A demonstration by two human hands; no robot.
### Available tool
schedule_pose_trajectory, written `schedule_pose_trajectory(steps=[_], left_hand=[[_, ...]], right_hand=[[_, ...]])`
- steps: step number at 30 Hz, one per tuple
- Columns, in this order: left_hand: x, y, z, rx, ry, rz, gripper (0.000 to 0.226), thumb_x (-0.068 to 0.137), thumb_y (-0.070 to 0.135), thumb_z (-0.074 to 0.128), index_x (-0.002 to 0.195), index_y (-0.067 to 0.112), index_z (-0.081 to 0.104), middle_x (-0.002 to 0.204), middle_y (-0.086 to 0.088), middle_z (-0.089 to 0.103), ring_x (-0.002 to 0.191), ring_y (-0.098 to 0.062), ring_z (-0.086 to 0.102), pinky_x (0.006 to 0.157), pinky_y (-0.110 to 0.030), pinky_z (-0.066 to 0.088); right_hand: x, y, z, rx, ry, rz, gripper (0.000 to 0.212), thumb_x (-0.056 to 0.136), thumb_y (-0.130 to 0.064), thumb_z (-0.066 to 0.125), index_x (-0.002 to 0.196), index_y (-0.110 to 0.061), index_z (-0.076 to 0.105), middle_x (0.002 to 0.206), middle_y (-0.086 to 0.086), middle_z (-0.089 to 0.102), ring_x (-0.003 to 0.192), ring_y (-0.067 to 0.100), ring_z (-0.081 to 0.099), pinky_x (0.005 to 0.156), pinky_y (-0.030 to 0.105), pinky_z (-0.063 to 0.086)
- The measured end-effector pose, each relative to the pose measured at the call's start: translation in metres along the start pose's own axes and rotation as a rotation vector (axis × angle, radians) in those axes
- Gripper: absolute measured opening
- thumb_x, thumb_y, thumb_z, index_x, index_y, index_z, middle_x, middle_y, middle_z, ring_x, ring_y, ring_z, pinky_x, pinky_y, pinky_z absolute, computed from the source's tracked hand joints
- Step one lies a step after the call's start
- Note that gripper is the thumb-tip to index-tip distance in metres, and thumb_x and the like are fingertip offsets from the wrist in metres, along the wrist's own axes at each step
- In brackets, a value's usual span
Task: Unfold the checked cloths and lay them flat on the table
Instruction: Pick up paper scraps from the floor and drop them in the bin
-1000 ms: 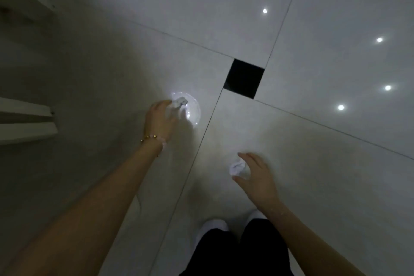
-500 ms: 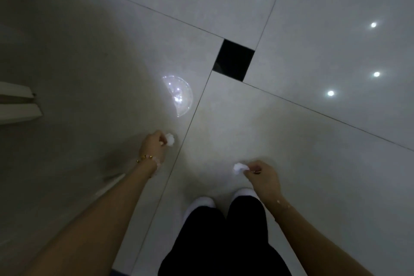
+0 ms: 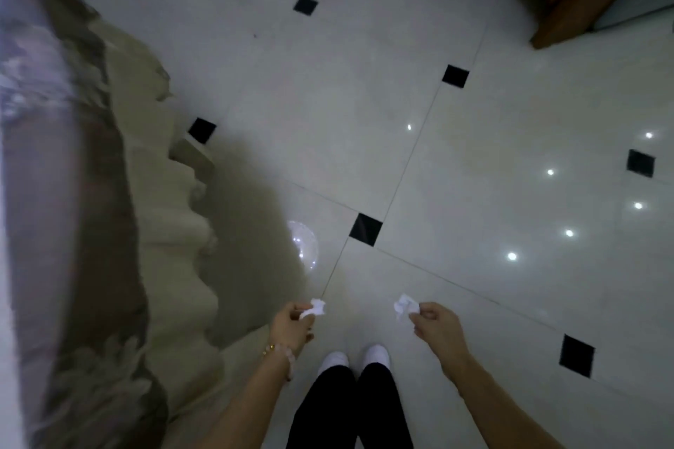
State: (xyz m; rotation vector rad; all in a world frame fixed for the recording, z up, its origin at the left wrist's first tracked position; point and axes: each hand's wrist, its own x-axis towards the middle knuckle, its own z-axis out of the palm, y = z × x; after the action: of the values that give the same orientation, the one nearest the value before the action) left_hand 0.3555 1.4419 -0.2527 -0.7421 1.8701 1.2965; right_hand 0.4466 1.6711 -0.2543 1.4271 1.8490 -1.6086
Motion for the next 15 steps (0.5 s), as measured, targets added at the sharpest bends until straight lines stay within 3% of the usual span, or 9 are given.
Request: schedule_pose_trajectory(steps=[7, 11, 15], left_hand=[[-0.131, 0.049, -0.049, -0.121, -0.016, 0.085, 0.014, 0.087, 0.001, 0.062, 0.077, 0.011, 0.058, 0.074, -0.007, 0.053, 0.061, -0.013, 0.049, 0.05, -0.017, 0.047], [-0.189, 0.03, -0.064, -0.148, -0.035, 0.113, 0.013, 0.086, 0.003, 0.063, 0.078, 0.011, 0.058, 0.069, -0.006, 0.054, 0.059, -0.013, 0.049, 0.05, -0.016, 0.047], [-0.226, -0.004, -0.07, -0.273, 0.049, 0.101, 0.007, 0.085, 0.006, 0.066, 0.082, 0.011, 0.062, 0.072, -0.006, 0.057, 0.064, -0.014, 0.051, 0.058, -0.021, 0.045]], right_hand=[[-0.115, -0.072, -0.022, 0.085, -0.111, -0.105, 0.016, 0.086, -0.008, 0.062, 0.07, -0.011, 0.063, 0.076, 0.01, 0.062, 0.069, 0.016, 0.057, 0.06, 0.017, 0.05], [-0.151, -0.066, -0.046, 0.1, -0.181, -0.094, 0.01, 0.083, -0.01, 0.068, 0.074, -0.011, 0.066, 0.082, -0.011, 0.068, 0.068, 0.01, 0.057, 0.061, 0.015, 0.049], [-0.161, -0.043, -0.074, 0.016, -0.221, -0.061, 0.008, 0.083, -0.006, 0.067, 0.076, -0.007, 0.065, 0.069, -0.001, 0.064, 0.065, 0.017, 0.053, 0.06, 0.022, 0.045]])
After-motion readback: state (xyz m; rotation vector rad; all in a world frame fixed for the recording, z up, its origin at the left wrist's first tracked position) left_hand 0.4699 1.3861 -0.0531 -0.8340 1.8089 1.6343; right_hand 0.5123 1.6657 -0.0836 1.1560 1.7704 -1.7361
